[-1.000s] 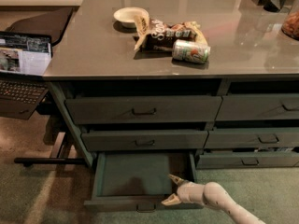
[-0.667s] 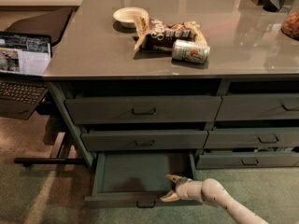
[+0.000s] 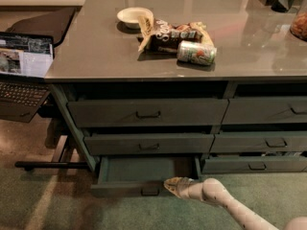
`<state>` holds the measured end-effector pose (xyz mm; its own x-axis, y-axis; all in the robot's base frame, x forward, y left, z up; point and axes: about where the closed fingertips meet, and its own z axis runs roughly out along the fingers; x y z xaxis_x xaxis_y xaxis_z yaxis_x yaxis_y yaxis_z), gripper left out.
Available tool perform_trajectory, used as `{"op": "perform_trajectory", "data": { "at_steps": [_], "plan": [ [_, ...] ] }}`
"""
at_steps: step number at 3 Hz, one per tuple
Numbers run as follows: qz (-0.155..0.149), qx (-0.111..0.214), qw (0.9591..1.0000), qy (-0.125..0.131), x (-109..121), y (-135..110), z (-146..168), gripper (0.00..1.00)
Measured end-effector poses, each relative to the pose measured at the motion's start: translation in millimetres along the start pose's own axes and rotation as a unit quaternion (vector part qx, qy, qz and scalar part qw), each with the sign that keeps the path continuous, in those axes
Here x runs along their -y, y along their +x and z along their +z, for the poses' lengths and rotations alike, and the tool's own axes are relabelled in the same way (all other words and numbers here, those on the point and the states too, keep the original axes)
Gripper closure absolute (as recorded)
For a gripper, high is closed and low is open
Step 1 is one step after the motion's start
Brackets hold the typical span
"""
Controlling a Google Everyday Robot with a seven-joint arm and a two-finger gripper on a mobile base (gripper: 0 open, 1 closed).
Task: Close bottom drawer
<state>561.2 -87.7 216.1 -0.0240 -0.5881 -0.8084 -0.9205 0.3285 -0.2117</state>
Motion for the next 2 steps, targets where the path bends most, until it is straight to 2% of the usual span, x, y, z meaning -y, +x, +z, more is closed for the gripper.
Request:
{"op": "perform_trajectory", "data": {
  "at_steps": [1, 2],
  "plan": [
    [0.006, 0.013, 0.9998, 0.015, 11.3, -7.6, 6.3, 0.93],
    [0.006, 0.028, 0.9984, 0.049, 22.5, -19.9, -3.4, 0.93]
  ]
}}
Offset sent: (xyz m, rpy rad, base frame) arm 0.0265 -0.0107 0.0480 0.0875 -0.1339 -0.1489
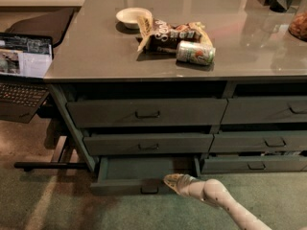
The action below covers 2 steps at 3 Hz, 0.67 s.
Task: Close bottom drawer
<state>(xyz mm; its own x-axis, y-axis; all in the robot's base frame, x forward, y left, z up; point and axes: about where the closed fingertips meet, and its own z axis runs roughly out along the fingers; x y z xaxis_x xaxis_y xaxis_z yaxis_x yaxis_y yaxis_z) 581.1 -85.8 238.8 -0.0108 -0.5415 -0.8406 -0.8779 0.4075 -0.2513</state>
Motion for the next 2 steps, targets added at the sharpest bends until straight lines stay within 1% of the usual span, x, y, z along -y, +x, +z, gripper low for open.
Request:
{"op": "perform_trajectory", "data": {
  "at_steps": [1, 2],
  "plan": [
    [-0.001, 0.006, 0.9997, 0.022, 8.4, -10.7, -11.8, 0.72],
    [-0.001, 0.006, 0.9997, 0.023, 8.3, -10.8, -12.2, 0.49]
  ]
}}
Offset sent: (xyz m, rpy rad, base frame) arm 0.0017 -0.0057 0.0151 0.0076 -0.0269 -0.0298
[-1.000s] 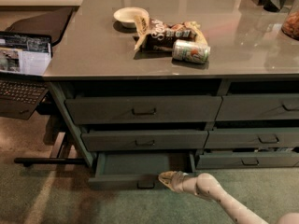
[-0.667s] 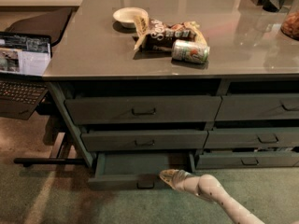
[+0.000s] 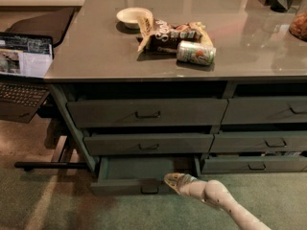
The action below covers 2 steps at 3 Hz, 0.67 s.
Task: Close bottom drawer
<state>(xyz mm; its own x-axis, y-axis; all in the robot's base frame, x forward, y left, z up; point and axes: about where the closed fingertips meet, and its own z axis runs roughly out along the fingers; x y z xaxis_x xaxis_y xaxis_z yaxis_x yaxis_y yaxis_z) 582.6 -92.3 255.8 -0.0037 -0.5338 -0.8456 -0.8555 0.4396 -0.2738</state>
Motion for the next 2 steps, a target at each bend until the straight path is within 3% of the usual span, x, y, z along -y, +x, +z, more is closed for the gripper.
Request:
{"op": "perform_trajectory", "data": {
  "at_steps": [2],
  "plan": [
    [0.000, 0.000, 1.0000, 0.000, -0.1, 0.0, 0.1, 0.03]
  ]
}}
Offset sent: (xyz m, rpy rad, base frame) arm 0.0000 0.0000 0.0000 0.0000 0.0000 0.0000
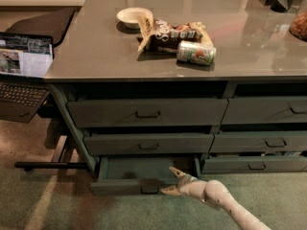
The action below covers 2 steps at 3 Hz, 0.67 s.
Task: Close bottom drawer
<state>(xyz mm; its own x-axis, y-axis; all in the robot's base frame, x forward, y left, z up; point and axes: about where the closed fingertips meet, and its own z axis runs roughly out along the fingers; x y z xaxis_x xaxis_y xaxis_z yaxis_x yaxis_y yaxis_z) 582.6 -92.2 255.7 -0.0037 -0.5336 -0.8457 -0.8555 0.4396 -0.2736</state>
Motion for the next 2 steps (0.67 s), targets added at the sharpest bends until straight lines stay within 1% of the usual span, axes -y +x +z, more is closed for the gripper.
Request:
{"op": "perform_trajectory", "data": {
  "at_steps": [1, 2],
  "plan": [
    [0.000, 0.000, 1.0000, 0.000, -0.2, -0.1, 0.3, 0.00],
    [-0.001, -0.008, 0.9995, 0.030, 14.7, 9.5, 1.0, 0.00]
  ]
}}
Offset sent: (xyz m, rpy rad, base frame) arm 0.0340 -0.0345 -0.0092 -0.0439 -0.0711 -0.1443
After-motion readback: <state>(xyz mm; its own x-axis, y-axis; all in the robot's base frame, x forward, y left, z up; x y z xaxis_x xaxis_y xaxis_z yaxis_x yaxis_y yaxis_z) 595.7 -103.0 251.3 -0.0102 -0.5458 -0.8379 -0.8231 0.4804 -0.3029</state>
